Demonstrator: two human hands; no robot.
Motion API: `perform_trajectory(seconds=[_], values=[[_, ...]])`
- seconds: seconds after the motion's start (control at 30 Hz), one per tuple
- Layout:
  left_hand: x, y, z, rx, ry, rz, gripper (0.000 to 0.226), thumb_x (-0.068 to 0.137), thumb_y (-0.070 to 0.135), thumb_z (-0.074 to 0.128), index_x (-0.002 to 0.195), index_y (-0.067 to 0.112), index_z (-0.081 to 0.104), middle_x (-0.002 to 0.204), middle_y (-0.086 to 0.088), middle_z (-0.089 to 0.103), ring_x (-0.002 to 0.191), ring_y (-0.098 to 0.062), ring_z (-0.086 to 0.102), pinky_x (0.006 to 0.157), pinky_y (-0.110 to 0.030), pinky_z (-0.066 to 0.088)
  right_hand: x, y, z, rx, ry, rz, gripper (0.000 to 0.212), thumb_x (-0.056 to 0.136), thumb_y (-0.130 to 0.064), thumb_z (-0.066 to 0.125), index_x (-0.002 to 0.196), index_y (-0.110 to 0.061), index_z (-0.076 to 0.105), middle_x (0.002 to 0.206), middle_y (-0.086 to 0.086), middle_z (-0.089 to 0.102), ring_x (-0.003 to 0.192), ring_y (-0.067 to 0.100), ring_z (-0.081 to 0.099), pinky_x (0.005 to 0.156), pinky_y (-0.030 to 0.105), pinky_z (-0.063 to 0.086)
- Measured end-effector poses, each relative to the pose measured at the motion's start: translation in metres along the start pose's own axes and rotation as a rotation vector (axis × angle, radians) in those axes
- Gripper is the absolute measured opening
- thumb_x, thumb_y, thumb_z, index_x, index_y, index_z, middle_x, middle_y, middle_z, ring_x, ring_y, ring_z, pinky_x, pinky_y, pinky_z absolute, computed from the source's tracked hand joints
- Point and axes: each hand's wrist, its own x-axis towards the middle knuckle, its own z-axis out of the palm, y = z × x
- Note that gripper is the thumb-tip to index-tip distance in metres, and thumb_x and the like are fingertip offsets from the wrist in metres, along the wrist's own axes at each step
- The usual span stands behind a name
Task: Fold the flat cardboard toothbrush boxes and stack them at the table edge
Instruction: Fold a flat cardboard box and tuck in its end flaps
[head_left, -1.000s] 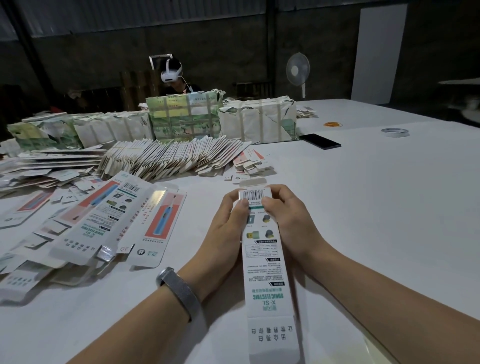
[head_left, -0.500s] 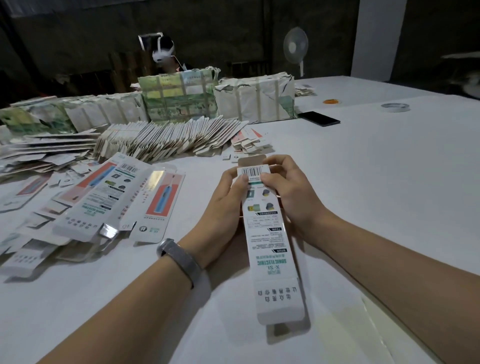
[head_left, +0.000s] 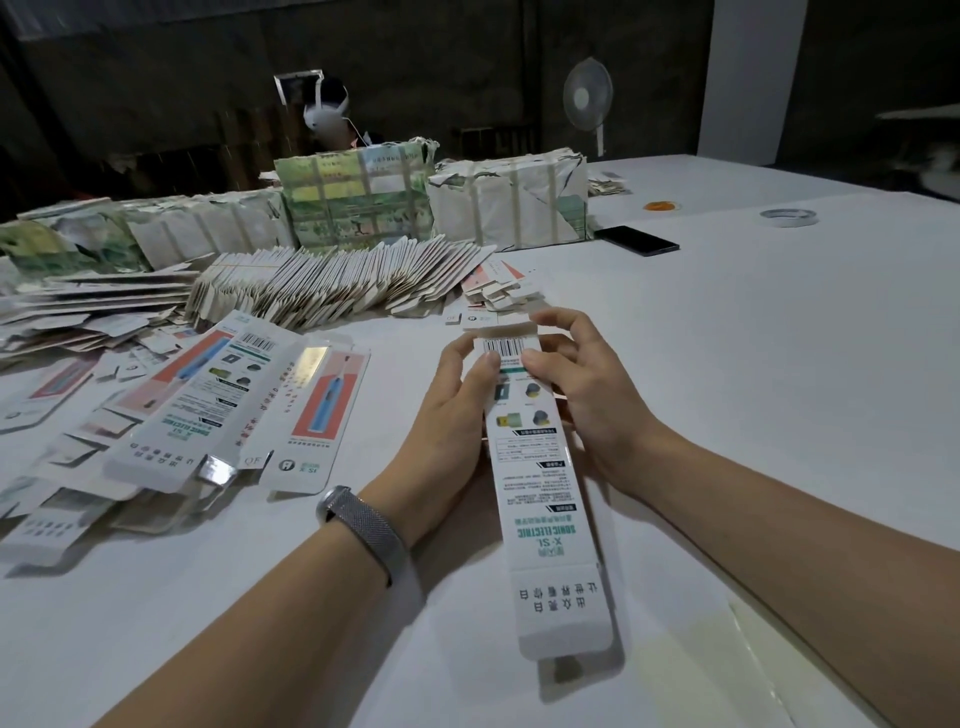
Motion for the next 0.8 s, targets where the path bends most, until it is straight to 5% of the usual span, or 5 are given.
perform_trajectory(seconds=[0.17,0.43,0.8], values=[[0.0001,0.0014,0.0014,-0.083,-0.002,-0.035,0.025,0.106,0.033,0.047,0.126,0.02,0.053,0.092,-0.006,0.076,0.077,-0.02,0.073,0.066,-0.035,0.06,0.0015,0.0016,-0.002,0.022,-0.037,0.024,0.02,0.099,-0.004,0.053,0.107,-0.021,0.059,0.096,0.004,0.069,0.072,0.014,0.07,0.054,0.028,0.054],[-0.0006,0.0041,0.002,-0.112,-0.019,-0.038,0.018,0.105,0.03,0.047,0.119,0.02,0.051,0.082,-0.004,0.076,0.066,-0.017,0.072,0.055,-0.027,0.057,0.003,0.0029,-0.0019,0.029,-0.044,0.011,0.021,0.099,0.0,0.05,0.102,-0.018,0.06,0.088,0.0,0.069,0.07,0.014,0.068,0.057,0.028,0.056],[-0.0012,0.004,0.0031,-0.058,-0.024,-0.029,0.02,0.105,0.029,0.048,0.121,0.016,0.05,0.082,-0.005,0.076,0.067,-0.018,0.072,0.057,-0.028,0.058,0.003,0.001,-0.0004,-0.074,-0.04,-0.001,0.017,0.099,-0.004,0.05,0.098,-0.018,0.059,0.084,0.012,0.065,0.069,0.026,0.066,0.072,0.051,0.049]])
